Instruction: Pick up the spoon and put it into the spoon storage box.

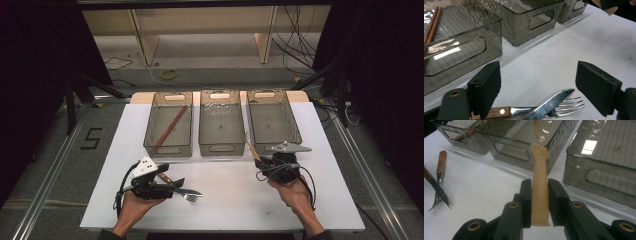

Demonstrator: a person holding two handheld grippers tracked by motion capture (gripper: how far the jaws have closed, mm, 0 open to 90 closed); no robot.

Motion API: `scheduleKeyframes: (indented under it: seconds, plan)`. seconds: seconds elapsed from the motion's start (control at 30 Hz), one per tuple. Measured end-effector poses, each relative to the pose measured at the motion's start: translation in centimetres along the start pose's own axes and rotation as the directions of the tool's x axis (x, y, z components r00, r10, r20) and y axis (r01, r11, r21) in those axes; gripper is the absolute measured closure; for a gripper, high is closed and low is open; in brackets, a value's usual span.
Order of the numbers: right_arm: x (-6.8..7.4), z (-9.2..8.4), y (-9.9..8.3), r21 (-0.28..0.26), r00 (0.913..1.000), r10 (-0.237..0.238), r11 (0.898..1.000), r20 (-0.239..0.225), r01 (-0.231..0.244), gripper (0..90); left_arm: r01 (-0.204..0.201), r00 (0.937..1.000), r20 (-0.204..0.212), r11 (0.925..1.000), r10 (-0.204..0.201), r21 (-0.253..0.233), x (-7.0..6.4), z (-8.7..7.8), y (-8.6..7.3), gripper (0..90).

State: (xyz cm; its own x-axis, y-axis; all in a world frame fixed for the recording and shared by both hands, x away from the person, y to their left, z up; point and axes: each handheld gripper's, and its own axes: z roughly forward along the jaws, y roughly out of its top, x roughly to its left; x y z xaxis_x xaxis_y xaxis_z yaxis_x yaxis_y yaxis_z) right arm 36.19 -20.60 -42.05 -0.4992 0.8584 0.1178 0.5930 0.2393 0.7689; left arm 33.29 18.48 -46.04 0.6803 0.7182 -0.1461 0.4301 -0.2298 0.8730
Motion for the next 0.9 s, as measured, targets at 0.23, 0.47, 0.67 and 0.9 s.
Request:
scheduleKeyframes:
  seconds: [0.23,0.47,0.67,0.9]
  plan:
    - [-0.2,0.4,1.3,-0.018,0.9999,-0.005,1.000,-0.011,0.005,75.3,0.016,0.9998,0.016,0.9999,-0.016,-0.001,0.0,0.0,0.0,19.7]
    - [-0.1,1.1,2.8,-0.039,0.9997,-0.009,0.999,-0.023,0.008,75.3,0.012,0.9999,0.008,0.9999,-0.012,0.003,-0.1,0.0,0.0,19.7]
    - [-0.1,1.7,4.1,-0.044,0.9996,-0.005,0.999,-0.027,0.004,75.3,0.015,0.9999,0.009,0.9999,-0.015,-0.002,-0.1,-0.1,0.1,19.7]
    - [0.0,2.6,5.5,-0.046,0.9996,-0.009,0.999,-0.027,0.008,75.3,0.012,0.9999,0.008,0.9999,-0.012,-0.001,-0.1,-0.1,0.1,19.7]
